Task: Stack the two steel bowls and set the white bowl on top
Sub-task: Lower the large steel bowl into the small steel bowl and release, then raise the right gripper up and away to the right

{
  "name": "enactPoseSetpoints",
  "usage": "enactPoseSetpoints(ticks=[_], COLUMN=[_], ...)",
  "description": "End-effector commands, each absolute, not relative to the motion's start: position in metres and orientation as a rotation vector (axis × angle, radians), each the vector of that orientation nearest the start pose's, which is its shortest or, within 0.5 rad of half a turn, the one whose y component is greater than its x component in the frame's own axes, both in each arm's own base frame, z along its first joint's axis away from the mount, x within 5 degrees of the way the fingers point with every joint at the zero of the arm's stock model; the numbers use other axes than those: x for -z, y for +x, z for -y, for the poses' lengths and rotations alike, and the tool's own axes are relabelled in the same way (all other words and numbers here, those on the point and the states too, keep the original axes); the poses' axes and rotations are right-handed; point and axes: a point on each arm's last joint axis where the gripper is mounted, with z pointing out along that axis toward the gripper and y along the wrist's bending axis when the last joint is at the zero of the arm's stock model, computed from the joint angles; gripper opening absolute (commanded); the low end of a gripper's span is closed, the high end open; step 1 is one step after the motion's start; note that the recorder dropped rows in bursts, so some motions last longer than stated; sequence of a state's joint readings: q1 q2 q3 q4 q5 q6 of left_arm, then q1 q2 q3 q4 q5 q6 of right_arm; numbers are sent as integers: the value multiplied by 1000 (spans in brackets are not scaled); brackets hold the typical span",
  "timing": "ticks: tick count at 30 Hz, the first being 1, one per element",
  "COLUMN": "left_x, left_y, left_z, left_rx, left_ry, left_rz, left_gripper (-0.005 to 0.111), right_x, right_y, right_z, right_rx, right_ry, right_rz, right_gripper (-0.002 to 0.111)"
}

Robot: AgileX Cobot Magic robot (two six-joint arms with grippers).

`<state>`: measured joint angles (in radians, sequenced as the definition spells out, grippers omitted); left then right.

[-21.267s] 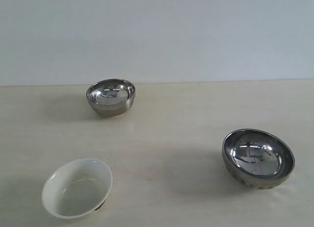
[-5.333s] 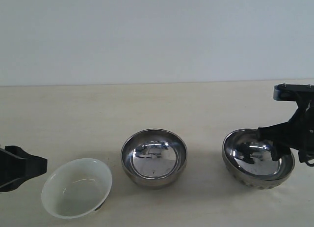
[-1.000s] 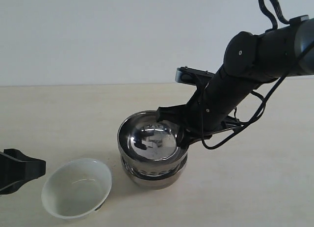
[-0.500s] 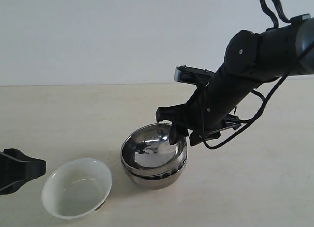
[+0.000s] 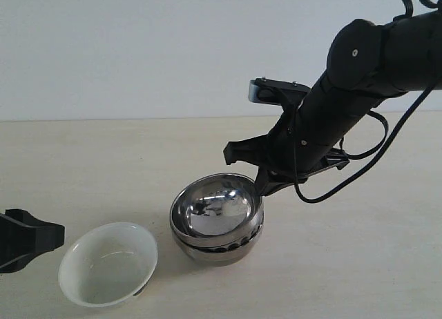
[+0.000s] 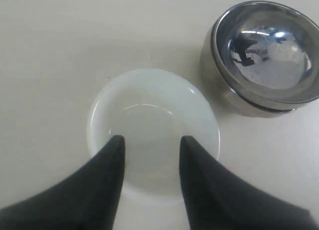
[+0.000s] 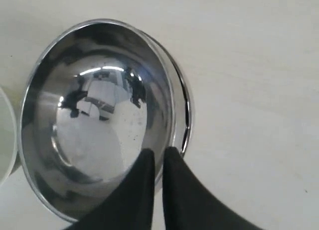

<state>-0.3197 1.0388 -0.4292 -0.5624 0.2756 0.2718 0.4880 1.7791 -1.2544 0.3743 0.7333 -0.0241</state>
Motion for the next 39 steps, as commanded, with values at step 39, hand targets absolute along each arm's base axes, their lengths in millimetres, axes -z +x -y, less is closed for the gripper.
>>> enactPoseSetpoints(ticks=[39], left_x=[-218], left_y=[170], left_z=[70], left_rx=[459], left_ry=[130], left_rz=[-2352], left_gripper=[35], right_x=[-233], right_y=[315], right_z=[-188], right_rx=[-524], right_ry=[-393], right_rz=[-2603], right_gripper=[0])
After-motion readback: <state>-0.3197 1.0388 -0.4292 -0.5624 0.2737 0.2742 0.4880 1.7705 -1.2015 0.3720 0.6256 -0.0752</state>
